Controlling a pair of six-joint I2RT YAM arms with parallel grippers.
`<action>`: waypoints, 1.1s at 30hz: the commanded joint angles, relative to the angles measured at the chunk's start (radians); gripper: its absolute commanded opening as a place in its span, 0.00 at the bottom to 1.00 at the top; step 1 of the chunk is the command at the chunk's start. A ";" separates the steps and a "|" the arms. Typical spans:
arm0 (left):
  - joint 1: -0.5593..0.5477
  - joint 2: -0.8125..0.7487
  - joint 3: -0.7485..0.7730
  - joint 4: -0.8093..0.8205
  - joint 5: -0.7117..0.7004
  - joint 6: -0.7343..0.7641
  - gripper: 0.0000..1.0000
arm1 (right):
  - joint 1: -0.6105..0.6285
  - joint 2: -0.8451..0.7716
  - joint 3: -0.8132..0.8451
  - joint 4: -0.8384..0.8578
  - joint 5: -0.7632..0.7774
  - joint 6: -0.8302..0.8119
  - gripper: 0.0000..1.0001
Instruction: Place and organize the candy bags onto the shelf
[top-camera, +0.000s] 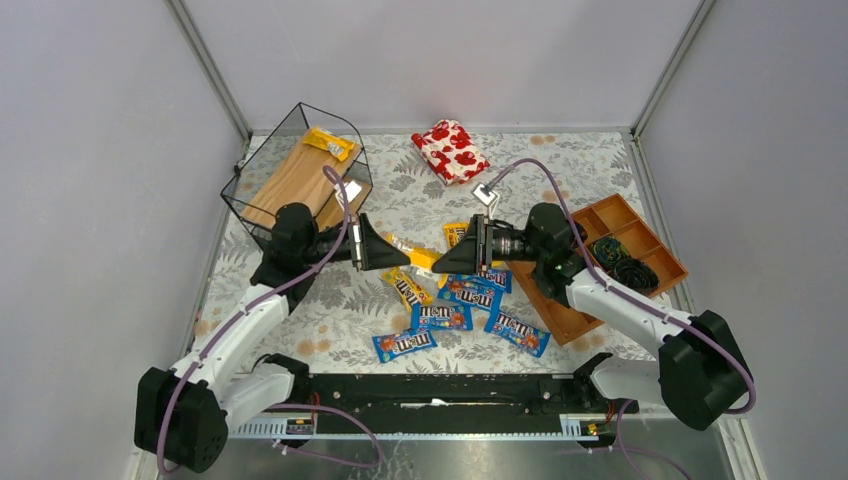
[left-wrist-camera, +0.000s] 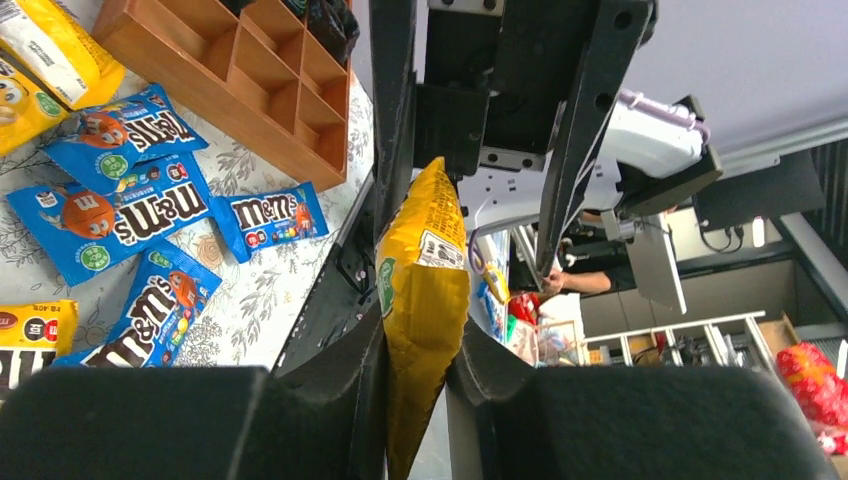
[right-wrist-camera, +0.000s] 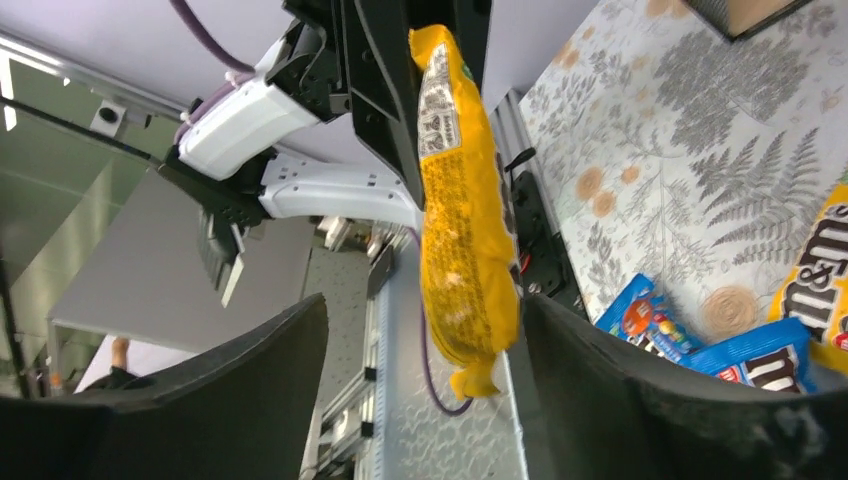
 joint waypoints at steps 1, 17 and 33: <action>0.028 -0.037 -0.022 0.112 -0.050 -0.088 0.24 | -0.004 0.009 -0.108 0.323 0.125 0.239 0.83; 0.075 -0.033 -0.103 0.295 -0.109 -0.276 0.25 | 0.070 0.139 -0.213 0.710 0.428 0.421 0.68; 0.118 -0.020 -0.038 0.131 -0.109 -0.189 0.25 | 0.126 0.224 -0.153 0.713 0.496 0.415 0.36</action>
